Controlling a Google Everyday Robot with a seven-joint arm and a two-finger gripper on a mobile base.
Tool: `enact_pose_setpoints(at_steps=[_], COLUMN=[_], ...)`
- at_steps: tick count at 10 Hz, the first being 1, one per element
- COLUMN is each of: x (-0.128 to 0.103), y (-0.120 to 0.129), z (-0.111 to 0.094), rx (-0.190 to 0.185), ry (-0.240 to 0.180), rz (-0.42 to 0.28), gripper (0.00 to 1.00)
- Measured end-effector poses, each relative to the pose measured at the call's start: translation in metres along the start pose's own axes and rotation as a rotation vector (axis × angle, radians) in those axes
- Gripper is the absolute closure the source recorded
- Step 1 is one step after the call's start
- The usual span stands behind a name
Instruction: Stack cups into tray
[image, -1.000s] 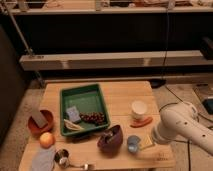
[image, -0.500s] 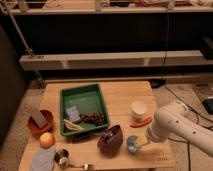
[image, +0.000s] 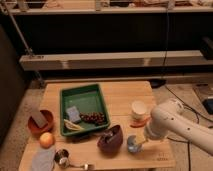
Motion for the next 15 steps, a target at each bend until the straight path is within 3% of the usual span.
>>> enact_pose_setpoints(at_steps=[2,4,6,7,8,11,12,14,15], x=[0.003,0.008,0.007,0.005,0.004,0.006,0.014,0.027,0.044], y=[-0.002,-0.009,-0.013,-0.025,-0.031,-0.037,-0.04,-0.044,-0.056], z=[0.006,0.008,0.01,0.009,0.0,-0.05,-0.081,-0.123,-0.148], rx=[-0.005,-0.013,-0.016,-0.009,-0.008,-0.027,-0.046,-0.076,-0.086], ry=[-0.006,-0.013,-0.025,-0.03,-0.021,0.025,0.052,0.086,0.11], rz=[-0.002,-0.014,-0.02,-0.034,-0.037,-0.007,0.005,0.015,0.008], gripper=[0.33,0.54,0.64,0.83,0.93,0.98,0.98,0.98,0.98])
